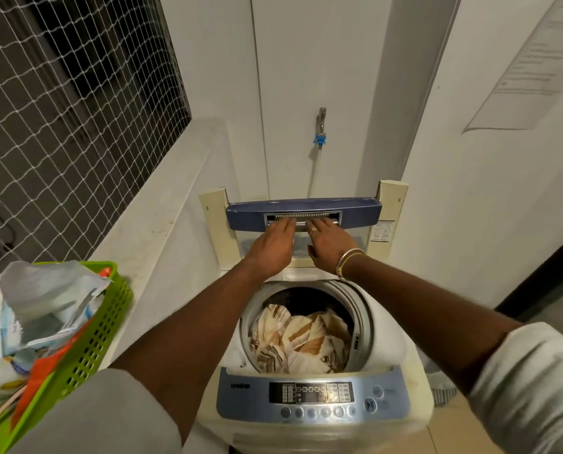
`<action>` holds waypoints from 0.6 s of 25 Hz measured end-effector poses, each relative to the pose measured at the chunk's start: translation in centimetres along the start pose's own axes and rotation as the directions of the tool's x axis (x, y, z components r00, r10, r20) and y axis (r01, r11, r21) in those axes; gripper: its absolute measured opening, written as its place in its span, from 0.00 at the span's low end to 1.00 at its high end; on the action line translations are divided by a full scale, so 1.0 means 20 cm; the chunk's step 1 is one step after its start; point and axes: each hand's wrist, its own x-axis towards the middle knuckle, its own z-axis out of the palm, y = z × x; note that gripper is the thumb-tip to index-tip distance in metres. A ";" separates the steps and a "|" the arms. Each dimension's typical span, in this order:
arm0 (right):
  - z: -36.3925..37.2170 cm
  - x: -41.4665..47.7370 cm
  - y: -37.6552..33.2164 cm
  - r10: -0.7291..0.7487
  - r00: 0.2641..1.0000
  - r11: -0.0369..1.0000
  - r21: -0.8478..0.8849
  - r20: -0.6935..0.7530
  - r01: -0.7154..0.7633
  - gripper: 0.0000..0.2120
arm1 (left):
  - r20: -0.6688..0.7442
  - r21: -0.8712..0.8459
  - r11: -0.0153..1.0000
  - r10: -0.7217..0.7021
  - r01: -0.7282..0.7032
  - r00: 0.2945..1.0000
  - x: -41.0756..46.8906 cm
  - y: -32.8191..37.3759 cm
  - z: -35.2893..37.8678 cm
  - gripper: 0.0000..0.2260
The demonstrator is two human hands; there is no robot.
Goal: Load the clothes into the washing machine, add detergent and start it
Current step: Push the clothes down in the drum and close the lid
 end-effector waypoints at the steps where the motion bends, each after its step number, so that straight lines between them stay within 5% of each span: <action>1: 0.02 0.02 0.00 0.006 1.000 1.000 -0.001 0.008 -0.006 0.27 | 0.018 0.035 0.999 0.002 -0.002 1.000 0.02 -0.01 0.02 0.29; 15: -0.01 0.07 0.01 0.050 0.999 0.998 0.022 0.018 -0.051 0.16 | 0.055 0.087 0.994 -0.069 0.064 0.996 0.09 0.01 -0.01 0.15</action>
